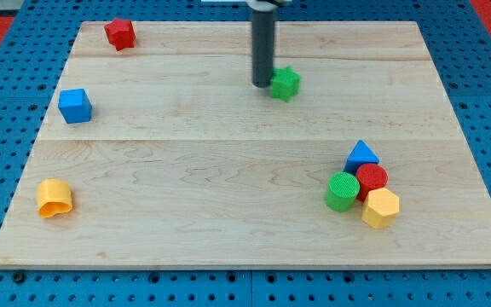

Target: Move the green star slightly to the bottom

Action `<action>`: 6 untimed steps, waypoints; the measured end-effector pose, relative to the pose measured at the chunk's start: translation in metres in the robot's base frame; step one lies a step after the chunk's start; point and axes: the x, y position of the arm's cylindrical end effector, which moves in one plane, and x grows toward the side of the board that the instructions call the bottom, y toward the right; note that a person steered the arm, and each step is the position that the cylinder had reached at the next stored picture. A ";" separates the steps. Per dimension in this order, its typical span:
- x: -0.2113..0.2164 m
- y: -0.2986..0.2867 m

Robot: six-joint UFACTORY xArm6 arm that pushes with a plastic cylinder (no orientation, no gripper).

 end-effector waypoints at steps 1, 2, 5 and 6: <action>-0.065 -0.061; -0.059 -0.004; 0.038 -0.016; 0.027 -0.014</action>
